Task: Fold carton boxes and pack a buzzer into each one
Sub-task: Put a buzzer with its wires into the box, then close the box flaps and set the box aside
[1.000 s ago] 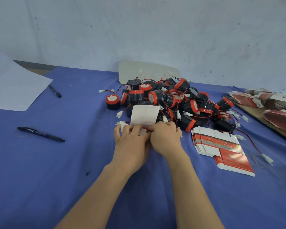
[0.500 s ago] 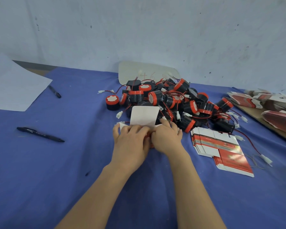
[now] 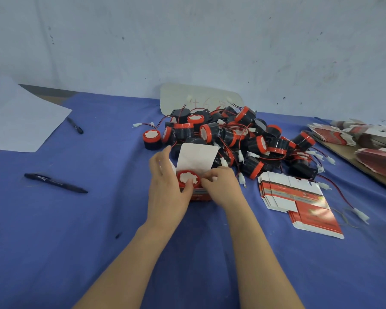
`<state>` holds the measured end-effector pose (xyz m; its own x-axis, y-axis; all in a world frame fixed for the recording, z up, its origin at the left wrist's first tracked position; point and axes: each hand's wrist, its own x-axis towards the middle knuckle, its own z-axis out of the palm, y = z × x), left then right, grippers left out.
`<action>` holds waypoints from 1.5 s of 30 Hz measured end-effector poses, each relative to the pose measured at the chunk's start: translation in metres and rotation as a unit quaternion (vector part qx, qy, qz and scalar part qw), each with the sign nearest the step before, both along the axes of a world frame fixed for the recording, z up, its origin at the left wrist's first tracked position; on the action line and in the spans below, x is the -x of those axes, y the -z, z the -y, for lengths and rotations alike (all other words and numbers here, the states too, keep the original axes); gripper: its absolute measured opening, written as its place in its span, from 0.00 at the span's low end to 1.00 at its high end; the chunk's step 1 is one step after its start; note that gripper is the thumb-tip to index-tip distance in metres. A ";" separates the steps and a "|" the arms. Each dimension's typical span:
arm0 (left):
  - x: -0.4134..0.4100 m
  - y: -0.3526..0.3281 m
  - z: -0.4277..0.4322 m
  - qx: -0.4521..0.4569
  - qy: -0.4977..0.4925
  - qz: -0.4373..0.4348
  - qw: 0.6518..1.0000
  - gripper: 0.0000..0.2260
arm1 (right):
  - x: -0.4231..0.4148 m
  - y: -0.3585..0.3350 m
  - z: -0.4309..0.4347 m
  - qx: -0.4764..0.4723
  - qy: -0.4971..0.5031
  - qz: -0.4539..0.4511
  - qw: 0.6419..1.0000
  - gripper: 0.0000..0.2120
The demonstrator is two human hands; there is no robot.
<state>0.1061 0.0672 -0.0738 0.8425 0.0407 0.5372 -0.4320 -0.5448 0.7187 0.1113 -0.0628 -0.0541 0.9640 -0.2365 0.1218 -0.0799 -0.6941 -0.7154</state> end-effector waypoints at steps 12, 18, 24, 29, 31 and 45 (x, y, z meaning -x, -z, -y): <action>-0.003 0.004 0.000 -0.013 0.033 0.010 0.999 0.10 | 0.011 -0.008 -0.026 0.180 0.133 0.081 0.971 0.21; -0.013 0.006 -0.003 0.036 0.013 -0.049 0.998 0.12 | 0.011 -0.008 -0.023 0.095 0.032 0.119 0.988 0.15; -0.012 0.003 -0.006 0.119 0.045 -0.071 0.989 0.26 | 0.004 0.003 -0.016 -0.011 -0.007 0.117 0.993 0.04; -0.017 0.003 -0.017 0.087 0.105 -0.077 0.988 0.15 | 0.009 0.002 -0.017 -0.076 -0.039 0.153 0.985 0.26; -0.017 0.002 -0.020 0.078 0.119 -0.082 0.986 0.15 | 0.011 -0.002 -0.006 -0.046 -0.086 0.103 0.990 0.26; -0.015 0.002 -0.030 -0.125 0.185 -0.070 0.972 0.21 | 0.016 -0.003 0.025 -0.079 -0.189 -0.052 0.977 0.30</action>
<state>0.1215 0.0977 -0.0759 0.8405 -0.3963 0.3695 -0.5386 -0.5368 0.6494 0.0957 -0.0873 -0.0513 0.9913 0.1312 0.0100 0.0837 -0.5700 -0.8174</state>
